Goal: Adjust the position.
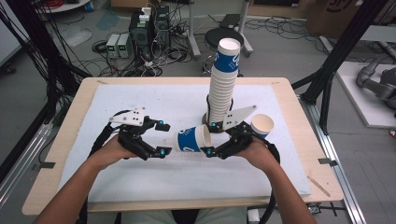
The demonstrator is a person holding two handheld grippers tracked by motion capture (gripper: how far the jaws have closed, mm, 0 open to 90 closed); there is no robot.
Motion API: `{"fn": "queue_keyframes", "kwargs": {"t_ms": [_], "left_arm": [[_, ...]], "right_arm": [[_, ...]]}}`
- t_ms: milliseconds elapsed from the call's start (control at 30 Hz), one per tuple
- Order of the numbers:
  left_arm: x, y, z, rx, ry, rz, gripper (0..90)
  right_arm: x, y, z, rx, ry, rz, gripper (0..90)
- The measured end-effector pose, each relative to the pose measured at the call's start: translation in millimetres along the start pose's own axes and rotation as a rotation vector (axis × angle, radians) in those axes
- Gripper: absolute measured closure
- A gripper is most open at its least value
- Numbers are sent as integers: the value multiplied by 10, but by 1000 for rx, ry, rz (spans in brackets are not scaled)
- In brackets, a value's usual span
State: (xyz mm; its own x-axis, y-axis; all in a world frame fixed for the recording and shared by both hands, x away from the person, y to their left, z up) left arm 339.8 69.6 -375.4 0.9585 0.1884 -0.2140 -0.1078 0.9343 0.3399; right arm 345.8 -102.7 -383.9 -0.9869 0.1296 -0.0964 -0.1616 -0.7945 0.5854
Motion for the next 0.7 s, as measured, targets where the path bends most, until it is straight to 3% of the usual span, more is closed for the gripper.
{"fn": "queue_keyframes", "kwargs": {"t_ms": [33,233,300,400,700], "left_arm": [[-3,-10,-3,10,-3,3,164],[-9,-82,0,65,-23,5,164],[-13,-102,1,86,-34,3,164],[-26,-139,7,114,-44,-3,164],[-23,-283,-70,213,-57,-2,165]], "right_arm": [[0,0,0,0,0,0,294],[-10,-83,85,163,71,5,294],[-11,-93,93,177,79,7,294],[-5,-138,126,256,115,16,294],[32,-229,183,346,171,32,294]]}}
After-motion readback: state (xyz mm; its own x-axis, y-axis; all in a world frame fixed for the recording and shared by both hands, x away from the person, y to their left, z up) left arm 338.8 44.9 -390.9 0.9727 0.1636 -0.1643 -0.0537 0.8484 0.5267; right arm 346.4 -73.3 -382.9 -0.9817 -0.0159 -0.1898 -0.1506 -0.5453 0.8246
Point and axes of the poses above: each handheld gripper's, and its own axes: y roughly backward along the jaws, z roughly out of its top, x roughly to its left, the point moved 9 cm from there along -y, roughly forward along the jaws, and after that the axes turned 6 degrees about y, right-handed, at the moved point
